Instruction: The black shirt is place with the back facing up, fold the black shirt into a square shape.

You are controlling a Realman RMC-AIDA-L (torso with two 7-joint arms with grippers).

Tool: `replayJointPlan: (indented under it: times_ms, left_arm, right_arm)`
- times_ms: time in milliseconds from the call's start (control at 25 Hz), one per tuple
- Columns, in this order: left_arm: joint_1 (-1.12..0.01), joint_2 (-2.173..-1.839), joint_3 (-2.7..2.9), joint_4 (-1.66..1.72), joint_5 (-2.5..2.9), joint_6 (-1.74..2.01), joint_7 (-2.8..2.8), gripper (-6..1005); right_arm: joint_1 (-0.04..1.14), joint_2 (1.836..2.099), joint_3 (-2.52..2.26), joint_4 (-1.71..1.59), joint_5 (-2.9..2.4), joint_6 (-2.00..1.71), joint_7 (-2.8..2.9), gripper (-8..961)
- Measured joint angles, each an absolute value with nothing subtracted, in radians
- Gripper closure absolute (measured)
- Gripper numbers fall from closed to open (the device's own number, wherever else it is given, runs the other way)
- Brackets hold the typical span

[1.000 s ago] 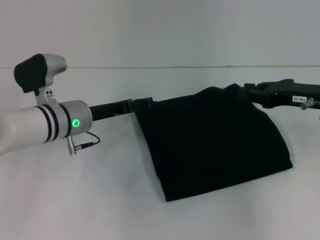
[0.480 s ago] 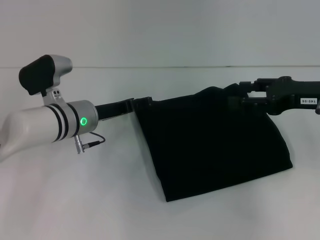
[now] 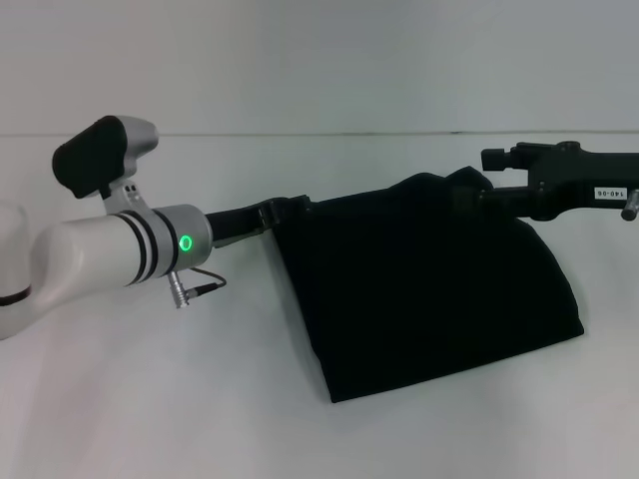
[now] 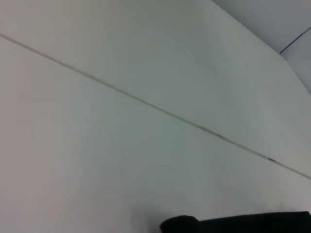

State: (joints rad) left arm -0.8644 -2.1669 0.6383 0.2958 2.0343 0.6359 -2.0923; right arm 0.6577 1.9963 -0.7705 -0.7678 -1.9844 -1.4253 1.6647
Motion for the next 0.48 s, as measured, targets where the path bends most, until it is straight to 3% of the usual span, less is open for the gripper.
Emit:
replayJointPlan:
  times_ms: [480]
  left_arm:
    - [-0.892,-2.165,0.644,0.286,2.035,0.633,-2.084,98]
  right_arm:
    - [0.66,2.003,-0.771,-0.767,-1.982,-1.382,1.649,56]
